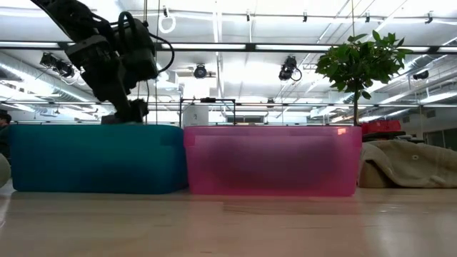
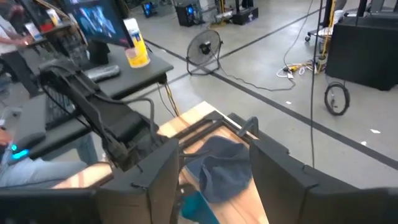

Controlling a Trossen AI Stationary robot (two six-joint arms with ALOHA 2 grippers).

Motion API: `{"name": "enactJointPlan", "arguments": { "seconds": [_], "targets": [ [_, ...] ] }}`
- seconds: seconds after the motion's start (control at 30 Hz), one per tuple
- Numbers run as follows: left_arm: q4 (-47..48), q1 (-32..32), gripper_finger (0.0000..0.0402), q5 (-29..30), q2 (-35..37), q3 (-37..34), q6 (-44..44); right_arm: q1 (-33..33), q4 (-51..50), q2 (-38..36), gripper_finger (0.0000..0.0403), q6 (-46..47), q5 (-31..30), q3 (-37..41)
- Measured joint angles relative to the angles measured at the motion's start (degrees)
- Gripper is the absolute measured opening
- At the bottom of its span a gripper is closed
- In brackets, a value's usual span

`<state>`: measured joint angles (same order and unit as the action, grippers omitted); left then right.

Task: Pick & Place hat
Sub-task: Put the bottom right brown cap into the blue bin, then put the top brown cap into the blue bin

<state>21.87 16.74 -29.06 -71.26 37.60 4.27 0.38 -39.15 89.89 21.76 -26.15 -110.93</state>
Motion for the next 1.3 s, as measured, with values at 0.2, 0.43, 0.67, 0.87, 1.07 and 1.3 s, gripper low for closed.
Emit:
{"name": "enactJointPlan", "arguments": {
  "seconds": [0.2,0.43,0.67,0.87,1.07,1.3],
  "targets": [
    [6.5,0.0,0.0319,-1.0,0.0,2.6,-7.1,0.0,-7.6,0.0,0.0198,0.0,0.0,0.0],
    [8.4,0.0,0.031,1.8,0.2,8.9,-17.4,-0.4,-27.3,-1.9,0.0198,11.5,1.3,0.0],
    [11.6,-3.4,0.0309,10.2,1.1,17.2,-20.4,0.3,-50.3,-3.3,0.0198,3.5,5.0,0.0],
    [15.0,-7.4,0.0309,22.7,4.6,23.8,-23.4,0.9,-48.1,-5.8,0.0198,-9.2,12.6,4.6],
    [17.9,-10.9,0.0309,34.0,12.4,25.2,-29.8,0.8,-44.1,-13.7,0.0198,-14.7,19.0,20.3],
    [17.3,-15.6,0.0309,38.6,18.8,25.2,-36.1,0.8,-33.8,-22.0,0.0198,-14.8,23.3,41.6]
  ]
}}
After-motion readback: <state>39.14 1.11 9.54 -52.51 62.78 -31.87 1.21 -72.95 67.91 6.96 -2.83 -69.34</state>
